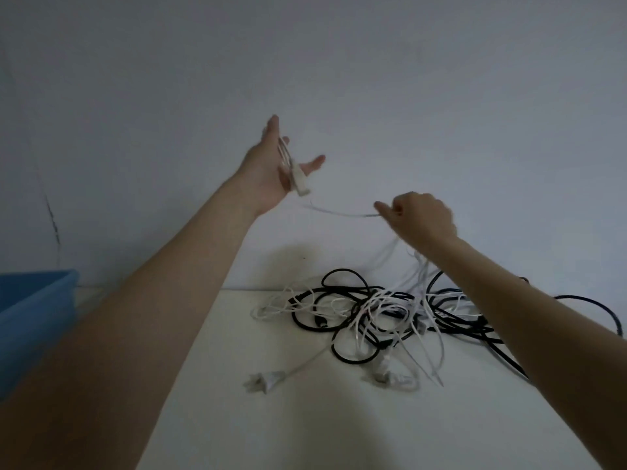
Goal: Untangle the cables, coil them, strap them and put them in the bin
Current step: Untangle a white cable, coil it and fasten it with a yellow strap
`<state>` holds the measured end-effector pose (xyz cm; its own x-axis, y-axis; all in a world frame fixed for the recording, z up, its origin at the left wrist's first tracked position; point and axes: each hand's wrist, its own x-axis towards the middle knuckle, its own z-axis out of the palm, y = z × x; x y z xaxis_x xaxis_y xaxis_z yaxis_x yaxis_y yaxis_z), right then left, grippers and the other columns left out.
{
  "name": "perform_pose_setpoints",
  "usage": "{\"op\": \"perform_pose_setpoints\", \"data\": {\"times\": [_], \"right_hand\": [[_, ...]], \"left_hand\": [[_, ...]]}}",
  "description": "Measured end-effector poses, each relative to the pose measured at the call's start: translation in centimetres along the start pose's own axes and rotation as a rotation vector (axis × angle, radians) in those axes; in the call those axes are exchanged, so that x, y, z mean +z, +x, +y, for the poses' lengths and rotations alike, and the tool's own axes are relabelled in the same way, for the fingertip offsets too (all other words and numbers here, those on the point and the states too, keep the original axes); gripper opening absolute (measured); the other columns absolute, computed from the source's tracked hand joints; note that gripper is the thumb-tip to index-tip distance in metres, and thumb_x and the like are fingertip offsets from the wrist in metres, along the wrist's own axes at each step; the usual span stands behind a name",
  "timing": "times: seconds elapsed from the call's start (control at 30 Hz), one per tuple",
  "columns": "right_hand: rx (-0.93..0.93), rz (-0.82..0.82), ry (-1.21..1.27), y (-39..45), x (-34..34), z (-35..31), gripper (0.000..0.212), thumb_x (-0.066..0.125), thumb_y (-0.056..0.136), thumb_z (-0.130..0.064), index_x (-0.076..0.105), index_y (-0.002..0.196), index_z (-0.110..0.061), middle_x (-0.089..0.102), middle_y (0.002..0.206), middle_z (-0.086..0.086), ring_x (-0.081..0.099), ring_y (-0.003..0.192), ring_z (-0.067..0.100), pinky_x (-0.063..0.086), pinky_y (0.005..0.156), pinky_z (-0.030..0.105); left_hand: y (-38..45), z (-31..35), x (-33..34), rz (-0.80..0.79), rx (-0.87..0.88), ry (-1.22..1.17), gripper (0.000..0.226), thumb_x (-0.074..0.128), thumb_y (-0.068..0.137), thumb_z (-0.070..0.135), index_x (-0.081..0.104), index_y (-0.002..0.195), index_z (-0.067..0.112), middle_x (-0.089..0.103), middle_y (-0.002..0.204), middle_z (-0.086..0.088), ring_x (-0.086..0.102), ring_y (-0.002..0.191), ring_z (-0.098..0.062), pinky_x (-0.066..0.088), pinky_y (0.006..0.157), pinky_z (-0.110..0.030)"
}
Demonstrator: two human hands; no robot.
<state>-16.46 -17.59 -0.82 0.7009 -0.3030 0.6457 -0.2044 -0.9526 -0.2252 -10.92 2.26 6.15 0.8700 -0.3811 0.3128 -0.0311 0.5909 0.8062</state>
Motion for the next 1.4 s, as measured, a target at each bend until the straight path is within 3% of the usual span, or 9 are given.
{"op": "perform_pose_setpoints", "data": {"times": [0.17,0.43,0.77,0.87,0.97,1.07,1.17,1.27,1.4], "right_hand": [[-0.375,-0.180,0.087,-1.7,-0.7,-2.9,0.026,0.054,0.087,-0.028,0.067,0.076,-0.009,0.065,0.075,0.007,0.052,0.067,0.019,0.038,0.063,0.023],[-0.269,-0.592,0.609,-1.2,-4.8,-1.9,0.024,0.055,0.092,-0.017,0.067,0.072,-0.011,0.061,0.070,-0.004,0.040,0.053,0.003,0.029,0.058,0.017],[0.036,-0.337,1.065,-0.4,-1.7,0.4,0.020,0.057,0.092,-0.017,0.063,0.076,-0.006,0.036,0.060,0.000,0.031,0.053,0.011,0.033,0.054,0.022],[0.123,-0.250,0.928,-0.8,-0.1,0.6,0.027,0.060,0.089,-0.020,0.064,0.085,0.006,0.044,0.057,0.007,0.029,0.055,0.017,0.028,0.047,0.020],[0.165,-0.158,0.908,-0.4,0.5,1.1,0.038,0.065,0.082,-0.027,0.047,0.055,-0.007,0.064,0.105,0.030,0.034,0.065,0.020,0.024,0.051,0.026],[0.074,-0.208,0.610,-0.4,1.4,0.8,0.052,0.056,0.086,-0.049,0.036,0.053,-0.013,0.061,0.064,0.015,0.029,0.050,0.016,0.025,0.051,0.026],[0.002,-0.354,0.480,-1.6,2.8,0.7,0.058,0.030,0.090,-0.058,0.039,0.054,-0.013,0.039,0.052,-0.001,0.036,0.046,0.014,0.040,0.063,0.028],[-0.069,-0.450,0.531,-2.4,3.1,0.6,0.045,0.038,0.098,-0.039,0.045,0.061,-0.014,0.048,0.061,-0.002,0.048,0.055,0.012,0.046,0.069,0.030],[-0.228,-0.575,0.429,-2.4,3.6,-0.8,0.021,0.052,0.094,-0.021,0.054,0.076,-0.011,0.055,0.068,-0.004,0.050,0.064,0.010,0.040,0.067,0.025]], "left_hand": [[-0.3,-3.1,0.1,-0.074,-0.183,0.299,0.050,0.040,0.098,0.045,0.024,0.141,0.027,0.043,0.129,0.004,0.062,0.088,-0.040,0.050,0.067,-0.048],[-2.9,-6.2,-1.6,-0.536,-0.551,0.507,0.040,0.019,0.102,0.044,0.050,0.123,0.029,0.070,0.107,-0.004,0.069,0.072,-0.016,0.052,0.054,-0.020],[-3.5,-7.3,-0.9,-0.719,-0.549,0.246,0.058,0.033,0.082,0.059,0.052,0.127,0.026,0.053,0.059,0.004,0.028,0.023,0.001,0.020,0.027,-0.007],[-3.8,-6.5,-0.6,-0.733,-0.524,0.282,0.045,0.046,0.084,0.043,0.052,0.128,0.032,0.057,0.069,0.004,0.032,0.027,0.001,0.023,0.028,-0.005],[-4.3,-6.5,-1.0,-0.740,-0.538,0.394,0.043,0.048,0.087,0.032,0.050,0.129,0.038,0.058,0.079,0.002,0.034,0.032,0.002,0.025,0.030,-0.006],[-4.2,-6.6,-1.2,-0.633,-0.432,0.402,0.051,0.048,0.089,0.024,0.041,0.138,0.036,0.066,0.096,-0.001,0.050,0.043,0.000,0.037,0.035,-0.008],[-3.4,-5.8,-1.1,-0.514,-0.319,0.172,0.053,0.045,0.094,0.023,0.032,0.144,0.034,0.055,0.135,-0.007,0.067,0.093,-0.022,0.054,0.066,-0.020],[-2.3,-5.2,-0.5,-0.317,-0.254,-0.031,0.050,0.043,0.099,0.018,0.032,0.143,0.037,0.026,0.155,-0.004,0.050,0.119,-0.045,0.055,0.079,-0.044],[-1.4,-7.0,-0.8,-0.217,-0.059,0.579,0.060,0.040,0.101,0.016,0.011,0.148,0.042,-0.003,0.159,0.007,0.016,0.144,-0.030,0.040,0.101,-0.040]]}}
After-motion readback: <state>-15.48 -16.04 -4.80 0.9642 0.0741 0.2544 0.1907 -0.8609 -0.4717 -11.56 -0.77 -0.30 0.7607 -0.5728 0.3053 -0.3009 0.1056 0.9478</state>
